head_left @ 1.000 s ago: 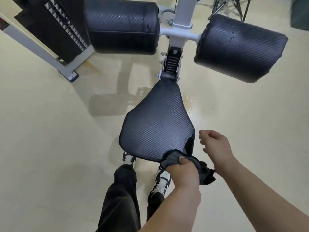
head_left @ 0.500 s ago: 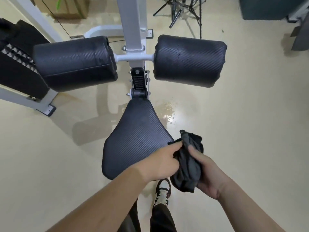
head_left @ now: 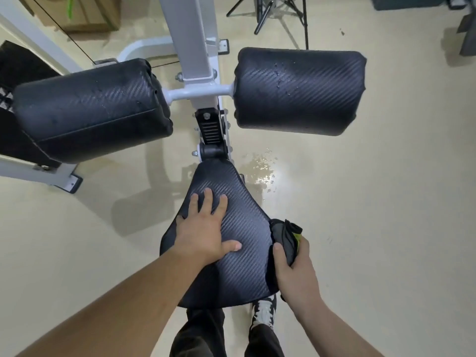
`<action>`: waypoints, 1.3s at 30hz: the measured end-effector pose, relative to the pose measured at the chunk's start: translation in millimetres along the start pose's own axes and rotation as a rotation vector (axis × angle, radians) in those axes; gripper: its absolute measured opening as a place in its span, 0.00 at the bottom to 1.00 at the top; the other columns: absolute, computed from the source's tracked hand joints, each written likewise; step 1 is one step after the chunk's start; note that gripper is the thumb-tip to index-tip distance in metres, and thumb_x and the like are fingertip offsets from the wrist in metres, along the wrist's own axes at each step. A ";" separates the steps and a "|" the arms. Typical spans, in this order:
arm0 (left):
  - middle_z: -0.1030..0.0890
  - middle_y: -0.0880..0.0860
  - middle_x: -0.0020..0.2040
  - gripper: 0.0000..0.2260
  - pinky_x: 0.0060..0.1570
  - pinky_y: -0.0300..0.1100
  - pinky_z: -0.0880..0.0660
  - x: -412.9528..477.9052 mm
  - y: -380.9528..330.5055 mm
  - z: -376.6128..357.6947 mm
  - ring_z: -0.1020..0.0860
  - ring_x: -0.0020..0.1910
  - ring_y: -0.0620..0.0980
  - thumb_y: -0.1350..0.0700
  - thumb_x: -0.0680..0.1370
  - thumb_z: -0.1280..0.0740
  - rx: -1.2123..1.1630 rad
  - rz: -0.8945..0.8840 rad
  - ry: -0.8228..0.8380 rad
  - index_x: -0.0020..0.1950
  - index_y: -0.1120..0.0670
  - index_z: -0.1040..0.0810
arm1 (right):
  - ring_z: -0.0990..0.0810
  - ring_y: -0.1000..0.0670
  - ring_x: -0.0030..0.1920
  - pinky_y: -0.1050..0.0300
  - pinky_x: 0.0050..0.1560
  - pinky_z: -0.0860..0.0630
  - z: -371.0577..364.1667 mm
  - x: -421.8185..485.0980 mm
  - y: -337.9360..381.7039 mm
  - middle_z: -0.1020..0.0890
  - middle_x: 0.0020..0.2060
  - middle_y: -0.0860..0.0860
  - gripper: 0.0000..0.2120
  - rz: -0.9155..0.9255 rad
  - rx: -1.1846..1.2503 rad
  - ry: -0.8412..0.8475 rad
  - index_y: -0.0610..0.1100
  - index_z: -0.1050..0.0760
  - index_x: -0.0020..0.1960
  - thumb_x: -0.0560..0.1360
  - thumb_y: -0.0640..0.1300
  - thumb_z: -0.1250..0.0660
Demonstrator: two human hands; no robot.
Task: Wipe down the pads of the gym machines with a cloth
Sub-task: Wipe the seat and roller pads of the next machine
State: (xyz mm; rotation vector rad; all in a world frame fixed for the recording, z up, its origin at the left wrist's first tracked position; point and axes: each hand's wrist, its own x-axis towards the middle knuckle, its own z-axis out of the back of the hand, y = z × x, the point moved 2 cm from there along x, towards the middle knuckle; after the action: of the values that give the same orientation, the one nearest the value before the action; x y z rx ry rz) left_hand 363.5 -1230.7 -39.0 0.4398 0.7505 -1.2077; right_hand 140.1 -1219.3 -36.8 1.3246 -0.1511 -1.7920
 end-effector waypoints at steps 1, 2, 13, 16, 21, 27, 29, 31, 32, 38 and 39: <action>0.66 0.50 0.84 0.53 0.75 0.64 0.37 0.8 2.6 -2.7 0.61 0.83 0.59 0.22 0.70 0.38 0.010 -0.008 -0.008 0.82 0.41 0.65 | 0.18 0.45 0.54 0.43 0.57 0.20 -1.7 3.3 3.7 0.18 0.55 0.52 0.19 0.029 -0.024 -0.054 0.58 0.35 0.69 0.80 0.58 0.36; 0.67 0.49 0.83 0.53 0.75 0.62 0.37 2.2 3.8 -4.5 0.62 0.83 0.58 0.21 0.70 0.39 0.014 -0.007 -0.011 0.82 0.40 0.66 | 0.19 0.43 0.56 0.43 0.58 0.21 -2.2 10.4 10.6 0.19 0.55 0.50 0.19 0.052 -0.069 -0.097 0.54 0.33 0.68 0.80 0.56 0.36; 0.76 0.48 0.80 0.51 0.79 0.64 0.48 11.5 8.4 -10.5 0.71 0.80 0.58 0.25 0.74 0.39 -0.006 -0.041 0.057 0.80 0.40 0.71 | 0.22 0.40 0.64 0.48 0.63 0.28 -92.4 152.1 154.5 0.20 0.66 0.45 0.23 0.296 -0.347 0.168 0.50 0.31 0.74 0.82 0.59 0.42; 0.75 0.50 0.80 0.51 0.78 0.64 0.45 13.1 9.5 -8.6 0.70 0.80 0.60 0.24 0.74 0.40 0.033 -0.042 0.081 0.80 0.42 0.72 | 0.22 0.45 0.64 0.53 0.63 0.30 -75.1 142.7 136.5 0.19 0.64 0.50 0.21 0.280 -0.281 0.204 0.52 0.29 0.73 0.83 0.58 0.40; 0.75 0.50 0.80 0.51 0.77 0.65 0.43 12.3 7.4 -7.2 0.70 0.80 0.61 0.24 0.74 0.40 0.046 -0.027 0.103 0.80 0.43 0.72 | 0.20 0.49 0.62 0.50 0.65 0.26 -21.0 100.1 76.6 0.18 0.62 0.56 0.19 0.167 -0.311 0.256 0.58 0.28 0.71 0.83 0.60 0.40; 0.76 0.51 0.79 0.51 0.77 0.66 0.44 12.6 4.3 -8.5 0.70 0.80 0.61 0.25 0.74 0.40 0.033 -0.015 0.115 0.80 0.43 0.72 | 0.20 0.46 0.57 0.48 0.61 0.25 -20.5 97.8 84.2 0.17 0.58 0.52 0.19 0.114 -0.463 0.267 0.53 0.27 0.67 0.83 0.61 0.45; 0.76 0.51 0.79 0.51 0.77 0.66 0.44 12.5 3.7 -9.2 0.71 0.80 0.61 0.25 0.75 0.40 0.028 -0.019 0.117 0.80 0.43 0.72 | 0.20 0.45 0.57 0.51 0.57 0.28 -46.9 114.4 113.8 0.20 0.54 0.52 0.19 0.195 -0.445 0.247 0.51 0.27 0.67 0.84 0.60 0.45; 0.76 0.50 0.79 0.50 0.77 0.67 0.45 13.0 3.9 -9.0 0.71 0.80 0.61 0.26 0.75 0.40 0.015 -0.025 0.114 0.80 0.43 0.72 | 0.21 0.43 0.61 0.52 0.59 0.29 -73.6 133.7 144.5 0.20 0.56 0.50 0.21 0.239 -0.368 0.215 0.50 0.28 0.70 0.84 0.60 0.45; 0.76 0.50 0.79 0.50 0.77 0.67 0.45 13.0 4.4 -9.2 0.71 0.80 0.61 0.26 0.75 0.39 0.012 -0.024 0.117 0.80 0.43 0.72 | 0.21 0.42 0.63 0.51 0.62 0.28 -83.8 143.6 154.1 0.19 0.59 0.48 0.22 0.232 -0.322 0.204 0.49 0.29 0.72 0.84 0.60 0.45; 0.75 0.51 0.80 0.51 0.77 0.67 0.44 12.9 6.7 -7.3 0.70 0.80 0.61 0.26 0.75 0.39 0.023 -0.026 0.102 0.81 0.43 0.71 | 0.22 0.48 0.64 0.48 0.70 0.29 -66.2 140.8 126.9 0.19 0.64 0.53 0.22 0.229 -0.153 0.249 0.53 0.27 0.73 0.83 0.61 0.42; 0.75 0.51 0.80 0.51 0.77 0.66 0.43 12.5 7.8 -6.8 0.70 0.80 0.61 0.25 0.75 0.40 0.030 -0.025 0.100 0.81 0.43 0.71 | 0.22 0.49 0.64 0.48 0.70 0.29 -56.4 132.6 113.1 0.19 0.63 0.54 0.22 0.228 -0.166 0.264 0.55 0.27 0.72 0.83 0.61 0.41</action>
State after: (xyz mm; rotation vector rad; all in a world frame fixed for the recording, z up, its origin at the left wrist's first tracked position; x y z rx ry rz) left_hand 370.9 -1232.1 -53.4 0.5201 0.8259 -1.2283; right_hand 244.4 -1359.1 -92.8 1.3524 -0.0070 -1.3954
